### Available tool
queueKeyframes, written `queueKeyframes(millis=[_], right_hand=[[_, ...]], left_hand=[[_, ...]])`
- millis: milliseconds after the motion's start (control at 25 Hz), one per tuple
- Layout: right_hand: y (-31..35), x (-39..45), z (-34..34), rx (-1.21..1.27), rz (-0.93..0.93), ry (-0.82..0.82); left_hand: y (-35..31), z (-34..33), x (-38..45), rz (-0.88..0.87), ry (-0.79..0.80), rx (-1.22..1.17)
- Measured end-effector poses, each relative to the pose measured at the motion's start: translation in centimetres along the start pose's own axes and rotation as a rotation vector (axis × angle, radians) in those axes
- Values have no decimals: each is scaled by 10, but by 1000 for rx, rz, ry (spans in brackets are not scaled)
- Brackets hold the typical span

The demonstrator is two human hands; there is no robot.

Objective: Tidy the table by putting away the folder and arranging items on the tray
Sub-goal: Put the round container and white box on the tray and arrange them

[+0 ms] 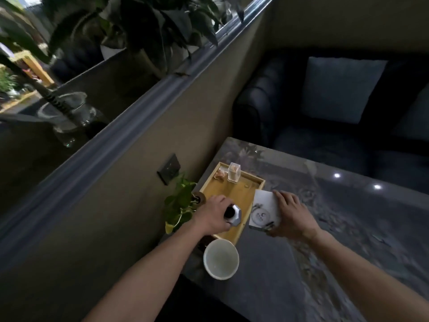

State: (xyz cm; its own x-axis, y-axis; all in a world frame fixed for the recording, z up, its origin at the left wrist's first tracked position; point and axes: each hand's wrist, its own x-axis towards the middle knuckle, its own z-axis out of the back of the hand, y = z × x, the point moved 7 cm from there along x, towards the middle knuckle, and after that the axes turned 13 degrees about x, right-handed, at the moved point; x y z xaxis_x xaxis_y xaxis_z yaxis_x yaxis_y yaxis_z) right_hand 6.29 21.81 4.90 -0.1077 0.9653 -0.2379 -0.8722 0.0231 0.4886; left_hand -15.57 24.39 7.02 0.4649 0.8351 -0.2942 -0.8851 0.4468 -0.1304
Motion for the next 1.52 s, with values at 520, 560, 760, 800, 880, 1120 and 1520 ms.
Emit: queueKeyframes(millis=[520, 560, 760, 800, 880, 1120, 1520], right_hand=[[-29, 17, -8, 65, -84, 2], [-28, 17, -12, 66, -86, 3], [-6, 25, -32, 74, -85, -26], [0, 27, -36, 81, -91, -32], [13, 31, -46, 92, -104, -37], [46, 49, -71, 85, -139, -39], [66, 68, -99, 63, -180, -29]], left_hand=[[7, 18, 87, -136, 11, 170], [9, 19, 91, -150, 8, 191], [19, 27, 117, -236, -28, 275], [20, 29, 122, -255, -42, 297], [20, 34, 132, -280, -77, 328], [5, 40, 164, -407, -111, 370], [-20, 3, 206, -549, -41, 599]])
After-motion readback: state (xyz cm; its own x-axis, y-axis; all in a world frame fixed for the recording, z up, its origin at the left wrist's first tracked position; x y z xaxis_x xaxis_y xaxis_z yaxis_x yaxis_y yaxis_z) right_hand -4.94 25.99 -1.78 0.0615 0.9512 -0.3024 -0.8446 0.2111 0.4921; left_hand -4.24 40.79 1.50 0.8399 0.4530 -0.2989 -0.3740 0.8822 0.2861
